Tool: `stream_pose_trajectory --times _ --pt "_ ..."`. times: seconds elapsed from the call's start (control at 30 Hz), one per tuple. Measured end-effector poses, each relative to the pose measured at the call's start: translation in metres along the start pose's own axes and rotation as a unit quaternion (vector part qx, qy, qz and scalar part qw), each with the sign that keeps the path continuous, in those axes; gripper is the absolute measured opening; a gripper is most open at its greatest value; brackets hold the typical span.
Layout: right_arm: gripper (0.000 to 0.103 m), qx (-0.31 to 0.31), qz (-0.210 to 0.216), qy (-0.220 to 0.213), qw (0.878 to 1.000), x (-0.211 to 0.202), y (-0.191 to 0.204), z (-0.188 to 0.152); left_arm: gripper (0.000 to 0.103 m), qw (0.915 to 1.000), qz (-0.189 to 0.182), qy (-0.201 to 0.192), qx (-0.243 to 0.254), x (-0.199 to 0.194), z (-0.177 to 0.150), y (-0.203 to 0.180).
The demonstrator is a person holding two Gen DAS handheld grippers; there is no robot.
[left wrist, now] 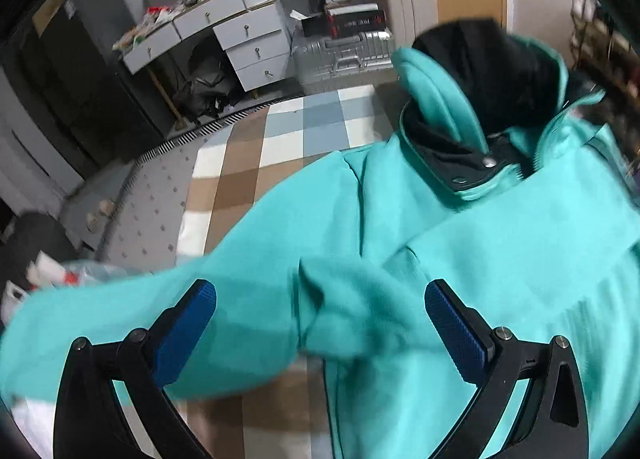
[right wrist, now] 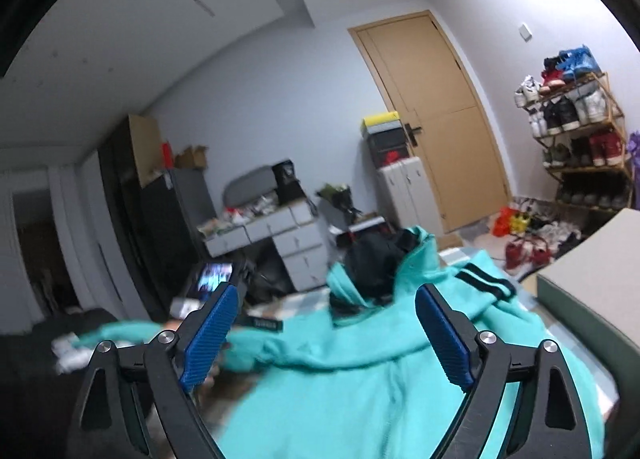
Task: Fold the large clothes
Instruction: 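Move the left gripper to the other sleeve cuff and grasp it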
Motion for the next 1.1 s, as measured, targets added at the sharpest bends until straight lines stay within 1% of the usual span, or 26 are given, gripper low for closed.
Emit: stream_pose_trajectory --times 0.03,0.07,0.1,0.13,0.17,0.2,0.27,0.33,0.4,0.47,0.5,0.53,0.6,0.67,0.73,0.77,0.8,0.83,0.87,0.93,1.0,1.03,1.07,1.1 --pt "0.092 -0.008 0.002 0.028 1.0 0.009 -0.001 -0.005 0.102 0.9999 0.01 0.006 0.006 0.006 -0.001 0.0" --pt "0.092 -0.008 0.011 0.038 0.999 0.012 -0.003 -0.005 0.102 0.9992 0.025 0.023 0.02 0.018 -0.004 -0.004" --pt "0.092 -0.004 0.012 0.039 0.999 0.005 -0.003 -0.004 0.102 0.9976 0.043 0.044 0.033 0.029 -0.01 -0.004" --pt "0.092 0.003 0.008 0.042 0.999 0.006 -0.005 -0.004 0.102 0.9933 0.072 0.073 0.053 0.041 -0.017 -0.003" --pt "0.092 0.016 0.014 0.045 0.999 0.007 -0.009 -0.003 0.102 0.9882 0.095 0.094 0.075 0.051 -0.028 -0.002" --pt "0.092 0.027 0.022 0.044 0.998 0.003 -0.008 -0.005 0.102 0.9875 0.095 0.095 0.082 0.053 -0.035 -0.001" --pt "0.092 0.048 0.032 0.043 0.997 0.002 -0.011 -0.002 0.103 0.9891 0.091 0.088 0.076 0.047 -0.045 0.004" --pt "0.092 0.044 0.04 0.042 0.997 0.0 -0.008 -0.002 0.103 0.9895 0.091 0.088 0.069 0.04 -0.053 0.008" --pt "0.092 0.036 0.043 0.039 0.998 -0.003 -0.006 -0.003 0.103 0.9883 0.102 0.085 0.075 0.032 -0.059 0.009" --pt "0.092 0.031 0.05 0.039 0.998 -0.004 -0.003 -0.006 0.102 0.9851 0.123 0.079 0.091 0.023 -0.056 0.006" --pt "0.092 0.03 0.051 0.039 0.997 -0.006 -0.002 -0.007 0.102 0.984 0.131 0.07 0.098 0.017 -0.05 0.001" --pt "0.092 0.03 0.052 0.038 0.997 -0.007 -0.001 -0.007 0.102 0.9844 0.132 0.054 0.102 0.009 -0.041 -0.004" --pt "0.092 0.031 0.056 0.034 0.997 -0.008 -0.001 -0.005 0.102 0.9886 0.103 0.018 0.108 -0.012 -0.027 -0.022" --pt "0.093 0.033 0.056 0.03 0.997 -0.009 -0.001 -0.005 0.102 0.9892 0.079 -0.015 0.123 -0.032 -0.015 -0.046" --pt "0.094 0.035 0.057 0.031 0.997 -0.009 -0.002 -0.006 0.102 0.9864 0.065 -0.035 0.147 -0.04 -0.012 -0.072" --pt "0.094 0.036 0.056 0.032 0.997 -0.009 -0.003 -0.006 0.102 0.9857 0.054 -0.036 0.155 -0.037 -0.013 -0.082" --pt "0.094 0.037 0.054 0.032 0.997 -0.01 -0.004 -0.006 0.102 0.9857 0.032 -0.036 0.161 -0.034 -0.015 -0.09" --pt "0.094 0.039 0.05 0.032 0.997 -0.01 -0.006 -0.006 0.102 0.9854 -0.017 -0.033 0.166 -0.03 -0.021 -0.106" --pt "0.094 0.041 0.047 0.031 0.998 -0.01 -0.007 -0.006 0.102 0.9848 -0.04 -0.02 0.168 -0.022 -0.026 -0.114" --pt "0.094 0.049 0.036 0.033 0.998 -0.009 -0.014 -0.006 0.102 0.9861 -0.034 0.013 0.162 -0.003 -0.031 -0.114" --pt "0.095 0.063 0.012 0.043 0.997 -0.005 -0.025 -0.007 0.103 0.986 -0.057 0.06 0.144 0.018 -0.043 -0.115" --pt "0.095 0.069 -0.002 0.049 0.996 -0.003 -0.031 -0.009 0.102 0.9873 -0.077 0.075 0.117 0.023 -0.043 -0.111" --pt "0.095 0.082 -0.03 0.062 0.994 0.0 -0.042 -0.011 0.102 0.9883 -0.081 0.081 0.101 0.021 -0.04 -0.107" --pt "0.095 0.092 -0.05 0.069 0.992 0.002 -0.051 -0.013 0.102 0.9901 -0.084 0.075 0.083 0.014 -0.033 -0.104"
Point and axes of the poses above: each gripper's, at about its wrist camera, not at the fingertips, and x roughly the way its jaws point, y to its left, z to its top, the point moved 7 cm from there along x, roughly the way its jaws point, and after that the axes turned 2 degrees about z, right-handed, at the moved point
